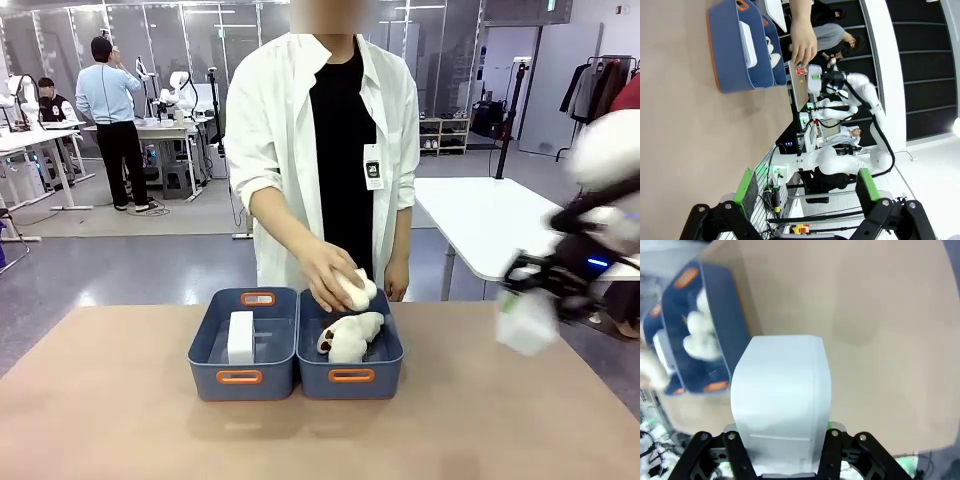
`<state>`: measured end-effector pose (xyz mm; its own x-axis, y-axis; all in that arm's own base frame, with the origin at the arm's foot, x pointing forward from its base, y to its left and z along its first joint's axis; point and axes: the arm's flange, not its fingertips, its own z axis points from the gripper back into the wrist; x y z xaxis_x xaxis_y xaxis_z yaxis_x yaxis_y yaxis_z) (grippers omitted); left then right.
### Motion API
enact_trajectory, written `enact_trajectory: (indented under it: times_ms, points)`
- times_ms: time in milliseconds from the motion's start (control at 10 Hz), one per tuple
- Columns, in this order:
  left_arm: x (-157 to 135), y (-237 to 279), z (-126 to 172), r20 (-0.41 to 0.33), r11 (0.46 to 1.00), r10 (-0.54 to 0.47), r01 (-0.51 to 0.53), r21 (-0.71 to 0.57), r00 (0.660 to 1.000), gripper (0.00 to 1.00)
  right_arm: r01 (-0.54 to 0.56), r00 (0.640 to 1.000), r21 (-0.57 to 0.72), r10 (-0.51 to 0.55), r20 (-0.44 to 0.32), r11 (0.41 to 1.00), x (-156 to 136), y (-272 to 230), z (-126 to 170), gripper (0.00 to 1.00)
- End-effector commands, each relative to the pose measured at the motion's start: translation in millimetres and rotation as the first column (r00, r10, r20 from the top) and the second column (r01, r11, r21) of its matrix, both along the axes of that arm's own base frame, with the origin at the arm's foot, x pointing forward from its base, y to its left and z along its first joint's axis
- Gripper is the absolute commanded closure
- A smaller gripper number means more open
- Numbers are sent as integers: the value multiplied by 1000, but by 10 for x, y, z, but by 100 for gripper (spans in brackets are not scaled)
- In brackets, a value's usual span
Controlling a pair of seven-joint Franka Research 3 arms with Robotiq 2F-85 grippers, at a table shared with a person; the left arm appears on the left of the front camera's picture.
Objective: Sort the digital clocks into the basket.
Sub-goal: Pick up the Digital clock from the table and place it into the empty Plastic storage basket.
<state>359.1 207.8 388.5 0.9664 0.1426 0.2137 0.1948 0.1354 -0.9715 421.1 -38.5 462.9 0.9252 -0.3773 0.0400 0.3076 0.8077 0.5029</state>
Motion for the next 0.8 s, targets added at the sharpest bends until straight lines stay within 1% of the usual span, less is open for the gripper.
enact_trajectory:
  times_ms: [0, 100, 200, 300, 400, 600, 700]
  points:
    - [-22, -14, 31, 3, 1000, -12, 12, 10, 1000, 0, -66, 997, 35, 64, 52, 997, -818, -539, -44, 100]
    - [-22, -14, 31, 3, 1000, -12, 12, 10, 1000, 0, -145, 987, 42, 141, 80, 989, -945, -603, -97, 100]
    - [-22, -14, 31, 3, 1000, -12, 12, 10, 1000, 0, -161, 982, 33, 156, 107, 986, -1011, -676, -151, 100]
    - [-22, -14, 31, 3, 1000, -12, 12, 10, 1000, 0, -179, 979, 82, 169, 113, 980, -1121, -729, -201, 100]
    - [-22, -14, 31, 3, 1000, -12, 12, 10, 1000, 0, -182, 978, 95, 170, 117, 979, -1115, -802, -225, 100]
    - [-22, -14, 31, 3, 1000, -12, 12, 10, 1000, 0, -183, 976, 82, 172, 131, 980, -1058, -851, -223, 100]
    - [-22, -14, 31, 3, 1000, -12, 12, 10, 1000, 0, -172, 979, 105, 157, 132, 980, -1042, -839, -201, 100]
